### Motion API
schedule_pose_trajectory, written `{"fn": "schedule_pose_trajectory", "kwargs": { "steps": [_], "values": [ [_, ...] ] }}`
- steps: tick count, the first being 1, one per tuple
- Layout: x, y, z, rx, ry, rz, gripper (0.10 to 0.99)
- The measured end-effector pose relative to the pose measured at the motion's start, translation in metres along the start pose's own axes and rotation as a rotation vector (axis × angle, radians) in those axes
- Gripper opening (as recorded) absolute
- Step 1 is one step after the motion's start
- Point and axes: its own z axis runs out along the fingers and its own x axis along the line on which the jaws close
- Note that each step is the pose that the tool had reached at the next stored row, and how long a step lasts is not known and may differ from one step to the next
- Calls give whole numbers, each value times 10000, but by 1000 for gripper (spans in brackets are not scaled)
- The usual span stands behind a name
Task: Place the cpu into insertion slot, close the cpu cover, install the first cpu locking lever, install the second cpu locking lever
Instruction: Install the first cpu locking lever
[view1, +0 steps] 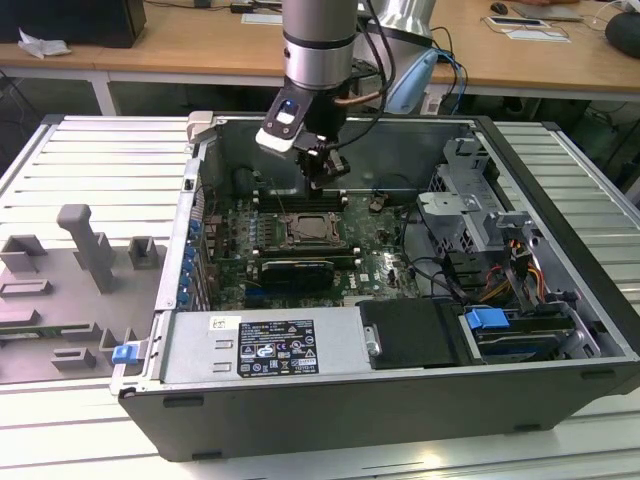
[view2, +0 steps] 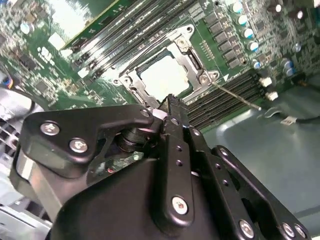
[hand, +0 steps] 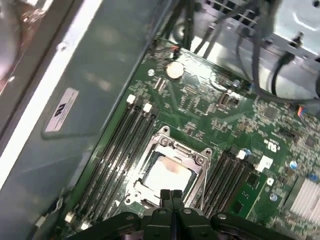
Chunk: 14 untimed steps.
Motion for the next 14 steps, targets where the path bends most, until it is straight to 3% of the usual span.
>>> {"fn": "schedule_pose_trajectory", "kwargs": {
  "steps": [4,8,14],
  "values": [
    [0,0,2,17,102,-2532,106],
    [0,0,4,30,182,-4525,106],
    [0,-1,4,47,256,-6242,106]
  ]
}}
